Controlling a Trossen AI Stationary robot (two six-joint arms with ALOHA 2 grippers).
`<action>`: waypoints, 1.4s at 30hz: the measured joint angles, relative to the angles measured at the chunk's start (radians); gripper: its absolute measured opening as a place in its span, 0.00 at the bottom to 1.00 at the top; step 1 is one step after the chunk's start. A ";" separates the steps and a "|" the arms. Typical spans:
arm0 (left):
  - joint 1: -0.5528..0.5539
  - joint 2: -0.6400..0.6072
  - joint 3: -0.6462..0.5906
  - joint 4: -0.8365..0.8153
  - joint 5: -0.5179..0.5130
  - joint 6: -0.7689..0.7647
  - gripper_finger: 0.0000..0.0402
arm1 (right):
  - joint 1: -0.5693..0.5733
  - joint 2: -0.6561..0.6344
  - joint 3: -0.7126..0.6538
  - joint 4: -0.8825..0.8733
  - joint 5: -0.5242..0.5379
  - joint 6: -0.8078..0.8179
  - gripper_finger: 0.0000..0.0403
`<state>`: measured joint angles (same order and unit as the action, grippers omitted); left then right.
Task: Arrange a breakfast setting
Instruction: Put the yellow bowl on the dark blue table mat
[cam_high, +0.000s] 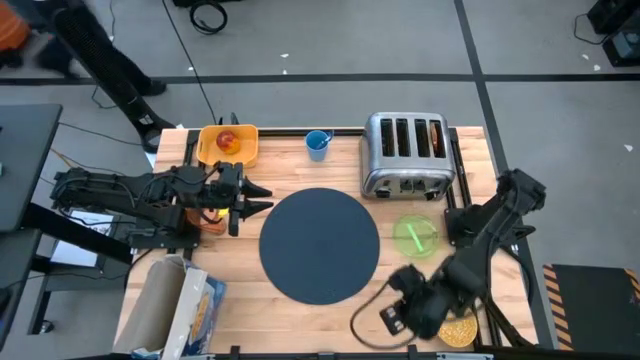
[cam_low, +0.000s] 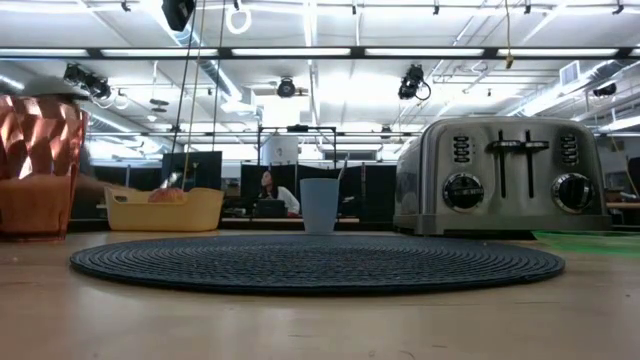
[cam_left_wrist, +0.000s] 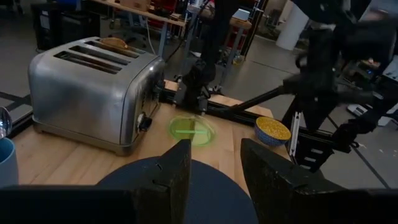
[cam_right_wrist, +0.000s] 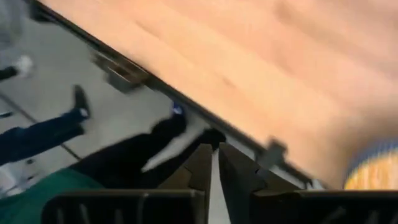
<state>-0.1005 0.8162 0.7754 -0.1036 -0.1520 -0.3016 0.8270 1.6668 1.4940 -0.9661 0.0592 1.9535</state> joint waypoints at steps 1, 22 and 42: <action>0.000 0.000 0.000 0.000 0.000 0.001 0.36 | 0.013 0.017 0.000 -0.002 -0.019 0.039 0.12; 0.000 0.000 0.000 0.002 0.000 -0.002 0.36 | 0.176 0.243 -0.051 -0.151 -0.282 0.341 0.40; 0.000 0.000 0.000 0.025 0.000 -0.002 0.36 | 0.159 0.246 -0.230 0.038 -0.273 0.332 0.32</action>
<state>-0.1004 0.8162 0.7750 -0.0790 -0.1520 -0.3035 0.9859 1.9129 1.2640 -0.9280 -0.2138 2.2852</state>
